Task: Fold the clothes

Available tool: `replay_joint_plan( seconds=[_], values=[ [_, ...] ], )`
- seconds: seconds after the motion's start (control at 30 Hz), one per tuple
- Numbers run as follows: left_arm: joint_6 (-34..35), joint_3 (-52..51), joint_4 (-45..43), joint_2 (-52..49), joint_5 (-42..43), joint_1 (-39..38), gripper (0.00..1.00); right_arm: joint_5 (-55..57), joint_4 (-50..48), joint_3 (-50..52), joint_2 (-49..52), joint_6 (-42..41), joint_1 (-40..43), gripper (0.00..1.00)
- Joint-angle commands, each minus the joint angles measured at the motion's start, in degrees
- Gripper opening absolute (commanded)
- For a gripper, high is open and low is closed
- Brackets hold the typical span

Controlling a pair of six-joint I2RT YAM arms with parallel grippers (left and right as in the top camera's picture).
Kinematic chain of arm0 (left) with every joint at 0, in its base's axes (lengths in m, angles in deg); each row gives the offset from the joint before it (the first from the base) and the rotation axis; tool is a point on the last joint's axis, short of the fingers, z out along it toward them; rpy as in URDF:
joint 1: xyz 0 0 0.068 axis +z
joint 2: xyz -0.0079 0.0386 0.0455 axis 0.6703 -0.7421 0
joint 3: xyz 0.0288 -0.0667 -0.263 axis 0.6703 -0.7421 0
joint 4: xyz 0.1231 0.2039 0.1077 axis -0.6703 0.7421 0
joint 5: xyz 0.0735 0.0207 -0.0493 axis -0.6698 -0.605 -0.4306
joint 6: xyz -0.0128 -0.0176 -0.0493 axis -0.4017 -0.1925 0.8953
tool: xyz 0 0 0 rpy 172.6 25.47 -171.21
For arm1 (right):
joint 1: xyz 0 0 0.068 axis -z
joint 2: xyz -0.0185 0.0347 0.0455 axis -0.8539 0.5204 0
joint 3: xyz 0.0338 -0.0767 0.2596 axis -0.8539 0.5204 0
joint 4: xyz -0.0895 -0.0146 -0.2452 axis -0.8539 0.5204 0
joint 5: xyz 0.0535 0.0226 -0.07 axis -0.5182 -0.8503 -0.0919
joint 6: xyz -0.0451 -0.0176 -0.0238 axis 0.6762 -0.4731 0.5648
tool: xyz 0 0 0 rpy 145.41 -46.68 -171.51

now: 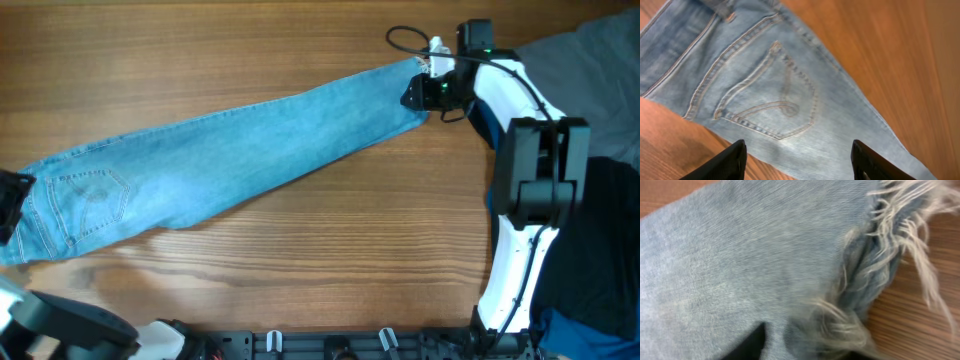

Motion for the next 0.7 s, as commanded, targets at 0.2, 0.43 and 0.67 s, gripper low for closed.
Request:
replay_joint_plan(
  seconds=[0.2,0.43,0.67],
  values=[
    [-1.3,1.0,2.3,5.6,1.1,-10.5,0.66,-4.3,0.4,-7.9,-7.4,0.7,4.1,0.04],
    [-1.3,1.0,2.4,5.6,-0.8,-17.0,0.67,-17.7,2.1,-20.7,-16.2,-3.7,14.0,0.04],
    [-1.3,1.0,4.5,5.6,-0.8,-17.5,0.68,-17.6,3.6,-20.6,-16.2,-3.6,-0.4,0.04]
  ],
)
